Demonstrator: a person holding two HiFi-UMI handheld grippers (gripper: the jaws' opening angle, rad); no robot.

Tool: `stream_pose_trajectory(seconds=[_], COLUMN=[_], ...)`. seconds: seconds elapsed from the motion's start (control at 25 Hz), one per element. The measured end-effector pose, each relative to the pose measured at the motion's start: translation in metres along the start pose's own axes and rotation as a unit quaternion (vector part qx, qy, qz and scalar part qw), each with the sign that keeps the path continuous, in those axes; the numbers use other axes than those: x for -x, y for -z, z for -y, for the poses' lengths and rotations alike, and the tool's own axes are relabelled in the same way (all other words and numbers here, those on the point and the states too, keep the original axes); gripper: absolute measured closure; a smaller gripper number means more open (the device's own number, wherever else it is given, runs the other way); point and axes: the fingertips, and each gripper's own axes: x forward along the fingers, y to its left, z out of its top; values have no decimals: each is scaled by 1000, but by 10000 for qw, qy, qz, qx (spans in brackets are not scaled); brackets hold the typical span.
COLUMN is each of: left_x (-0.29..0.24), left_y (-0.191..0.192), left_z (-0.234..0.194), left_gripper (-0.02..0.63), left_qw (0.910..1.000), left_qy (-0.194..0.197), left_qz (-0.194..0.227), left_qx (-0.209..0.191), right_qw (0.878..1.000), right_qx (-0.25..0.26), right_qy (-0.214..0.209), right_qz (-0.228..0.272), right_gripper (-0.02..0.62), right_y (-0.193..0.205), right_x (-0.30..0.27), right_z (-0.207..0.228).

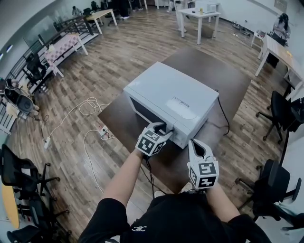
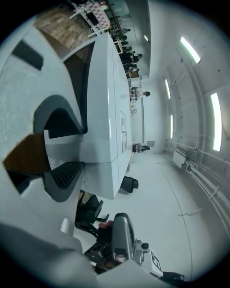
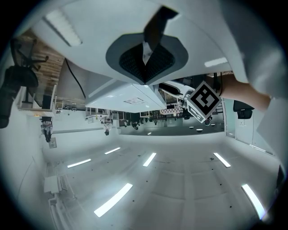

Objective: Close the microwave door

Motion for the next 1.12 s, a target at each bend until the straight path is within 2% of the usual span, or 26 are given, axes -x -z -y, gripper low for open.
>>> stream_pose_trajectory(seconds=[0.12,0.32,0.44,0.48,0.8,0.96,1.12], left_x=[5,41,69,79,143,161,171], left_y=[0,-20,-29,-31,-37,-23,-8], left_z=[2,3,0,-2,0,7,12], left_gripper=[411,505,587,595,594,594,594], left_qw=[9996,9940,9861,9830,9629,9543,9510], left_qy=[-242,-698,-1080,-1247,-2097,-2266,-2457], left_qz=[32,550,846,932,1326,1433,1345], left_qx=[147,641,933,969,1061,1319,1312], right_qw=[10000,10000,9998,9998,9984,9966,9954], right_qx=[8,5,19,32,33,-156,-58], right_qy=[-11,-67,-148,-181,-458,-712,-879], right_qz=[20,62,94,115,340,397,380], right_gripper=[586,586,586,586,586,586,588], right_y=[0,-2,-5,-7,-26,-33,-35], right_x=[3,3,-1,-2,-15,-21,-26], right_z=[0,-4,-10,-12,-32,-46,-59])
